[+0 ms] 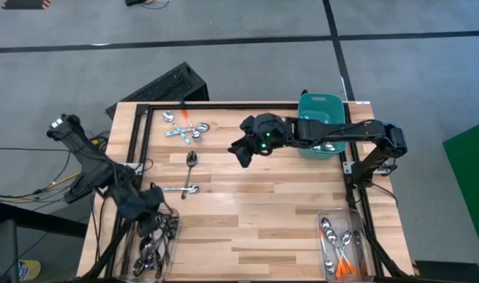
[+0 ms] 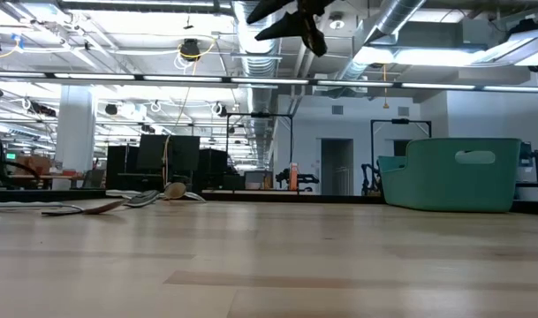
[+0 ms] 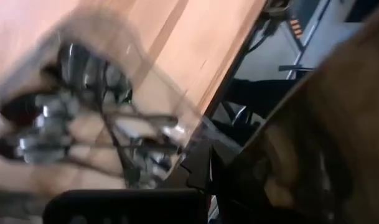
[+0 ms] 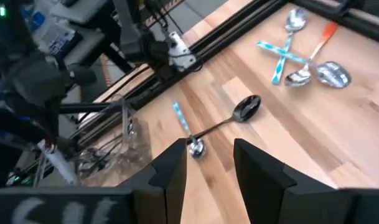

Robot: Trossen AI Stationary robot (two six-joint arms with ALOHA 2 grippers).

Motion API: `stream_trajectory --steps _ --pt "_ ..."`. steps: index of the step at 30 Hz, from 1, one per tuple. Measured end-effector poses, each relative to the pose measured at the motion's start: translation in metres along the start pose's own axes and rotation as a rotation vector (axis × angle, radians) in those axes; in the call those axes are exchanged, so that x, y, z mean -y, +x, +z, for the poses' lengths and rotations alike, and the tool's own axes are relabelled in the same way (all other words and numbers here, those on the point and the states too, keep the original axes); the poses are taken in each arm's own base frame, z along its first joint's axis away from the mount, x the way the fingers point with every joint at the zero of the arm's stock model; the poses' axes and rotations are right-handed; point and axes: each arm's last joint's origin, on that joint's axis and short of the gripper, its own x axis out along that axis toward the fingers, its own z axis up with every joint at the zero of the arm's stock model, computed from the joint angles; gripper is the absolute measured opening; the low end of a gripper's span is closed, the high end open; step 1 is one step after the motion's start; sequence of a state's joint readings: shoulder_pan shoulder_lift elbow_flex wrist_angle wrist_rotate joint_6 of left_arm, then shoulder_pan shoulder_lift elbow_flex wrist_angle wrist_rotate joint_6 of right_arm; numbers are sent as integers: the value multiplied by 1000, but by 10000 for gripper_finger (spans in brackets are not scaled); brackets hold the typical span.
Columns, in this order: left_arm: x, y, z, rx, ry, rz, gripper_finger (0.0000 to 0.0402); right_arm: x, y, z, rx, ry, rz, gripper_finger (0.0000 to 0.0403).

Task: Sort silverware by color (type)
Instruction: Put the black spoon into the left transparent bin

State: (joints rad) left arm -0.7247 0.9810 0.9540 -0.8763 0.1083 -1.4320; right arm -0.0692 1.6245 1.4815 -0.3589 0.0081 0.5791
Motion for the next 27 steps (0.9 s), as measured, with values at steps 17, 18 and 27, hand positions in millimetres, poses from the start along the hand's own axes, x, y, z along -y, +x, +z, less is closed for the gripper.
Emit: stream_trajectory --steps 17,18,27 --pt "-27 31 -18 -44 -191 113 123 29 -1 12 38 221 -136 195" --pt "-27 30 -17 -33 -190 111 135 29 -1 11 30 222 -143 196" --pt "-35 15 19 166 -171 80 182 27 -1 8 13 203 -143 181"
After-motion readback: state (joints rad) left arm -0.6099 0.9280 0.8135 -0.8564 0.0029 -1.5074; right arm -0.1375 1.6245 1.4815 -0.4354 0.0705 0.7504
